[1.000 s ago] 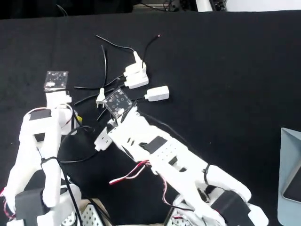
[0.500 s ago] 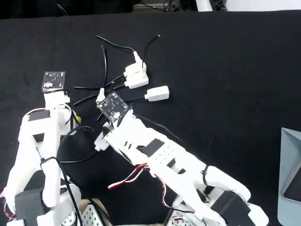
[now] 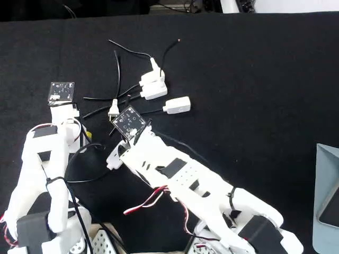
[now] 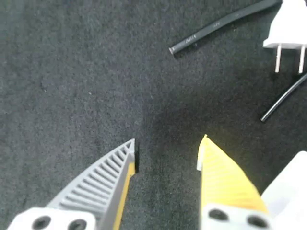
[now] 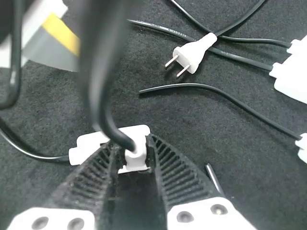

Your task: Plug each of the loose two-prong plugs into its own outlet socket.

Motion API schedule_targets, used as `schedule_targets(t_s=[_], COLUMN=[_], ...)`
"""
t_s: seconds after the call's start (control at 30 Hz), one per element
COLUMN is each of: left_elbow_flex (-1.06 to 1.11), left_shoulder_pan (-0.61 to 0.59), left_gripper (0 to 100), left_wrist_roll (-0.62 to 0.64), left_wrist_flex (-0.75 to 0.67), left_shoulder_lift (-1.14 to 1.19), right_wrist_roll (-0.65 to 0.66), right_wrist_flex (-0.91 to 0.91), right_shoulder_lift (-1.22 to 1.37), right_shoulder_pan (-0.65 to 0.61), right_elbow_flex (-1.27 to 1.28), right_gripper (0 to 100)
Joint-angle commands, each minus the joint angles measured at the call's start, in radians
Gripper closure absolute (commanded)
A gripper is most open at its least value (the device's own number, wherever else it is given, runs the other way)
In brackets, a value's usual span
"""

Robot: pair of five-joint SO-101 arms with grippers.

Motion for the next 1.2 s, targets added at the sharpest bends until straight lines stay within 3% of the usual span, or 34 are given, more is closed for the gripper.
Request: schedule_targets(t_s=[0.0, 0.67, 1.17], left_elbow_flex=[-0.004, -0.005, -0.004], left_shoulder_pan=[-0.007, -0.008, -0.01], left_gripper=[79, 79, 79], left_wrist_roll=[0.009, 0.009, 0.009], left_wrist_flex=[-0.014, -0.014, -0.014], left_shoulder_lift=[-0.018, -0.018, -0.018], right_wrist_roll=[0.011, 0.078, 0.078], right_wrist_flex=[-0.015, -0.071, 0.107], right_shoulder_lift=[-0.024, 0.159, 0.292], right_shoulder_pan=[-0.009, -0.006, -0.006], right_elbow_flex=[-0.007, -0.062, -0.203], right_gripper=[98.7, 98.7, 98.7])
